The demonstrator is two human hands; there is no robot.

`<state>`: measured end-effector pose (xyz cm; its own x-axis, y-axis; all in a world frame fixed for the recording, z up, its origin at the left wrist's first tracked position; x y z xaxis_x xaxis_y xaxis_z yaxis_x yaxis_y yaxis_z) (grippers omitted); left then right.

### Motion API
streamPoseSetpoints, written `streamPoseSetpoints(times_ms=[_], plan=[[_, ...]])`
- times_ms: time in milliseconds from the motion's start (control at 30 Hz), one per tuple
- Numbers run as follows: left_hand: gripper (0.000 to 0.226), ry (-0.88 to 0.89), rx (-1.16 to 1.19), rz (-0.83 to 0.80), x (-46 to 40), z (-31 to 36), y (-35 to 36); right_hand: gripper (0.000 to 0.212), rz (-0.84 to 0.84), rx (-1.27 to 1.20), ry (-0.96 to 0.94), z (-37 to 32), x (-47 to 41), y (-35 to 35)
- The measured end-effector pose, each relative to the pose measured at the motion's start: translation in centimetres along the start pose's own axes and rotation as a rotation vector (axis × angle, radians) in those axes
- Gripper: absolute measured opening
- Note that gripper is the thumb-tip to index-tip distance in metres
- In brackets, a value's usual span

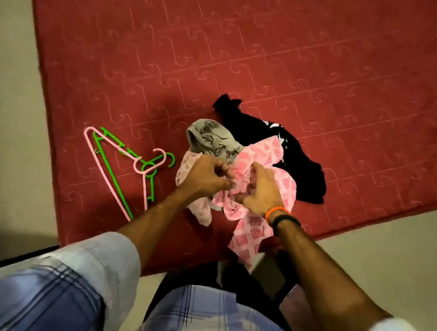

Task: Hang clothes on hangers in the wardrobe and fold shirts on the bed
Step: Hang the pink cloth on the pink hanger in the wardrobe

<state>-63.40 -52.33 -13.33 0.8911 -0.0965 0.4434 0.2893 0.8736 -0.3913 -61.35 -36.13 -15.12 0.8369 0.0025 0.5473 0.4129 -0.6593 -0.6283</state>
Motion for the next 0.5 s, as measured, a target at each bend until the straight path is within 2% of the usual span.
streamPoseSetpoints(times_ms=[67,167,333,433,500], plan=[[0.032,0.06,0.035,-0.019,2.2,1.2,0.2,0.094,0.041,-0.005,-0.073,-0.4,1.2,-0.6],[0.032,0.101,0.07,0.028,5.5,2.2,0.3,0.063,0.093,-0.058,-0.204,-1.8,3.4,-1.6],[0.024,0.084,0.194,0.368,10.8,0.8,-0.2,0.032,0.03,-0.304,-0.36,-2.9,6.5,-1.2],[0.019,0.02,0.225,0.578,14.7,-0.4,-0.7,0.03,-0.066,-0.393,-0.407,-4.1,8.7,-0.2],[0.034,0.006,0.188,0.682,17.5,-0.9,-1.4,0.036,-0.136,-0.446,-0.393,-5.7,10.5,0.4]])
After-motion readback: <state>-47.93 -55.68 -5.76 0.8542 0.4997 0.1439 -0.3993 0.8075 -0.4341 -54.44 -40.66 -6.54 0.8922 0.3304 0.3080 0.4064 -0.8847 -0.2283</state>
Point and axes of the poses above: each hand's wrist, its own x-axis away from the middle knuckle, its own y-axis out of the palm, z = x × y, the point moved 3 cm from there along -x, towards the middle knuckle, and after that the axes turned 5 degrees about z, right-handed, at the moved point
